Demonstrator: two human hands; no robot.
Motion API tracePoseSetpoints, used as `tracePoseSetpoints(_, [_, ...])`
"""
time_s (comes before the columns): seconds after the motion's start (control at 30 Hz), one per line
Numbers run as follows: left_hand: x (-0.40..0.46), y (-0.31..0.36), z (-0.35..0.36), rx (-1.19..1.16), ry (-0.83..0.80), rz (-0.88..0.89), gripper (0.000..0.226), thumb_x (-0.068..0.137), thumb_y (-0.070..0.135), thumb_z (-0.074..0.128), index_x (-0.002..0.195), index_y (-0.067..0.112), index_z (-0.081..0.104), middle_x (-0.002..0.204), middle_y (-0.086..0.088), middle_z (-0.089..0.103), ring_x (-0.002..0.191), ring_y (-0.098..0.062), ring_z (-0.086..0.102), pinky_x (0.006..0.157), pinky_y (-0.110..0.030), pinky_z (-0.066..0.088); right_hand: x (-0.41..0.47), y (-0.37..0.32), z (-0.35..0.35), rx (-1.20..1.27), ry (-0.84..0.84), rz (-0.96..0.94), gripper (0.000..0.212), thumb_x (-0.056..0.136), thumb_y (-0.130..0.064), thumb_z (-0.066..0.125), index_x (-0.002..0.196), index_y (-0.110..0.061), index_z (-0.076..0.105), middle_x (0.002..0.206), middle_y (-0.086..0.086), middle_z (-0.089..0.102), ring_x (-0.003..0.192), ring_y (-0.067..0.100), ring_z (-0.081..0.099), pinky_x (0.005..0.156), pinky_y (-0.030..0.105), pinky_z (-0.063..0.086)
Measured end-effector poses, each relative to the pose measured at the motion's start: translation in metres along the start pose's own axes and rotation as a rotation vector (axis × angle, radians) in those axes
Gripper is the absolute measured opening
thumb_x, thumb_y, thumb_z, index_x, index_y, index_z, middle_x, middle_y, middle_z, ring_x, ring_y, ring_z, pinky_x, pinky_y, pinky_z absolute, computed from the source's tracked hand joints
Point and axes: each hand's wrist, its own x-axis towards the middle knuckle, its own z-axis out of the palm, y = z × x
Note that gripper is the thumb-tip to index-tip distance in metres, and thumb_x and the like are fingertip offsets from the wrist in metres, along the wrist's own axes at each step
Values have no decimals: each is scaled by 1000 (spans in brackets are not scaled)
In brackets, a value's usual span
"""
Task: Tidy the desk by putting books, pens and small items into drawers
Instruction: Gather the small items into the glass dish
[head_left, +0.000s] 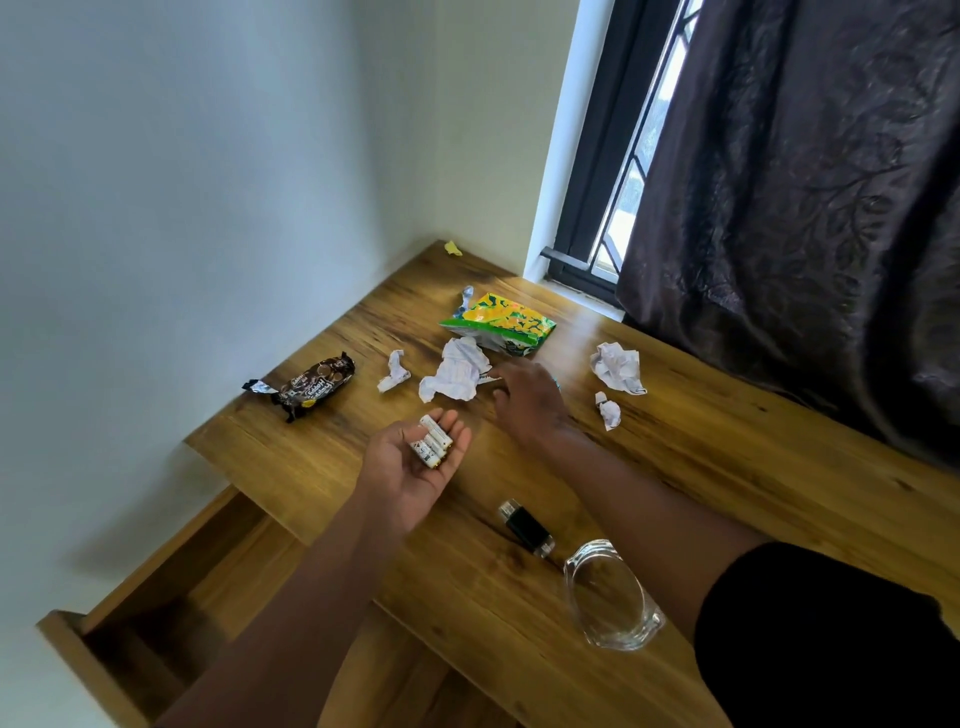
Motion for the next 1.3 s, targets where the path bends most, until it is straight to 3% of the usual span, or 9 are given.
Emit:
tracePoseSetpoints(0.23, [-3, -3, 3, -49, -51, -41, 45, 93, 2, 36, 130, -13, 58, 127, -29, 67, 120, -41, 63, 99, -51, 52, 8, 5, -1, -48, -35, -13, 31, 91, -9, 64, 120, -15, 71, 122, 8, 69, 110, 29, 65, 91, 42, 55])
tracePoseSetpoints(0.43, [-3, -6, 4, -2, -90, -48, 43, 96, 8, 47, 132, -13, 57, 127, -29, 66, 124, -42, 62, 104, -51, 51, -3, 3, 3, -75, -1, 2, 20, 86, -5, 65, 104, -14, 70, 106, 8, 72, 97, 28, 67, 76, 37, 56])
tracePoseSetpoints(0.67, [-7, -15, 9, 99, -88, -20, 36, 101, 5, 53, 134, -11, 54, 124, -30, 68, 121, -43, 64, 110, -51, 48, -22, -3, -7, -4, 75, 154, 27, 81, -6, 64, 105, -13, 75, 108, 8, 74, 101, 30, 69, 84, 38, 57])
tracePoseSetpoints(0.8, [-11, -27, 9, 161, -61, -8, 36, 100, -3, 51, 136, -9, 53, 124, -28, 69, 118, -40, 66, 103, -49, 53, -46, -17, -27, 173, 170, 233, 25, 79, -7, 67, 100, -13, 80, 100, 6, 78, 93, 23, 71, 83, 37, 58])
tracePoseSetpoints(0.87, [-15, -35, 12, 208, -60, -17, 36, 100, -5, 49, 135, -8, 53, 122, -27, 70, 114, -37, 69, 99, -47, 55, -65, -24, -40, 263, 194, 267, 28, 80, -9, 69, 105, -14, 80, 100, 2, 79, 91, 16, 71, 81, 29, 57])
tracePoseSetpoints(1.0, [-28, -52, 22, 341, -56, -62, 28, 100, -6, 50, 127, -3, 59, 103, -17, 75, 98, -27, 72, 86, -39, 60, -114, -30, -60, 382, 174, 316, 18, 81, -15, 75, 98, -16, 80, 84, -8, 73, 76, 5, 66, 70, 26, 54])
tracePoseSetpoints(1.13, [-34, -72, 26, 542, 7, -134, 38, 96, -8, 56, 134, -7, 56, 124, -24, 67, 110, -33, 67, 75, -41, 62, -164, -19, -65, 462, 176, 460, 11, 79, -31, 81, 87, -24, 78, 75, -12, 71, 69, 0, 66, 59, 20, 49])
tracePoseSetpoints(1.2, [-39, -86, 29, 629, 17, -190, 33, 94, -11, 57, 126, -9, 58, 125, -28, 64, 106, -35, 66, 79, -42, 60, -186, -10, -69, 467, 167, 513, 11, 80, -31, 80, 88, -24, 77, 74, -14, 69, 68, -3, 64, 57, 18, 45])
tracePoseSetpoints(1.3, [-50, -106, 37, 770, 8, -238, 11, 94, -14, 56, 103, -8, 60, 110, -28, 62, 96, -37, 65, 87, -46, 56, -210, 5, -79, 411, 128, 569, 12, 81, -30, 80, 90, -23, 75, 77, -15, 66, 73, 0, 63, 57, 19, 43])
